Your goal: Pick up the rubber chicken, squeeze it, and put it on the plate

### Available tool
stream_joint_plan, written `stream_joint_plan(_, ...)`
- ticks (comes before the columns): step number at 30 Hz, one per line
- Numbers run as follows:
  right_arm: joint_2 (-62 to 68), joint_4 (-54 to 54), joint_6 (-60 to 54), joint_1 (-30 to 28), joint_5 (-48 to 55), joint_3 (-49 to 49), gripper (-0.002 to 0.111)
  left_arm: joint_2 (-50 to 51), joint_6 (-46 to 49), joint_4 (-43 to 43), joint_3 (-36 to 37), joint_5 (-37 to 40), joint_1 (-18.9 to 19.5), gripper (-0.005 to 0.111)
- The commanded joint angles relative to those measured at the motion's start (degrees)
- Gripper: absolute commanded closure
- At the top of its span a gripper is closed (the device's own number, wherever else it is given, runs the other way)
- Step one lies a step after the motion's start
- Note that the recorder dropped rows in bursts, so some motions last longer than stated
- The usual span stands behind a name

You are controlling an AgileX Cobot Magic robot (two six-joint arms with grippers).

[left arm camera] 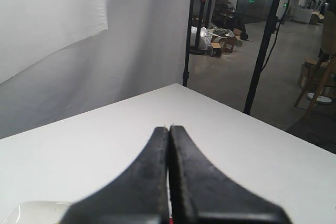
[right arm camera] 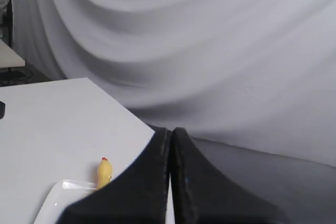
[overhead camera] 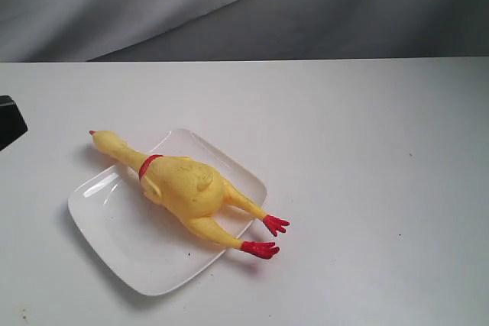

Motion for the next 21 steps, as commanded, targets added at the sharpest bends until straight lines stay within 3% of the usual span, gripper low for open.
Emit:
stream_joint_plan(1, -4.62, 0.32, 0.34, 0.16, 0.31, 0.46, 0.108, -0.36, -0.03, -0.17, -0.40, 0.40, 0.01, 0.107)
stream_joint_plan(15, -12.93, 0.20, 0.34, -0.27, 0.22, 0.46, 0.108, -0.36, -0.03, -0.17, -0.40, 0.40, 0.01, 0.107)
stream_joint_plan(21, -14.42, -5.31, 7.61, -8.51, -0.32, 3.59, 0.108, -0.36, 0.11, -0.17, -0.40, 0.40, 0.01, 0.107)
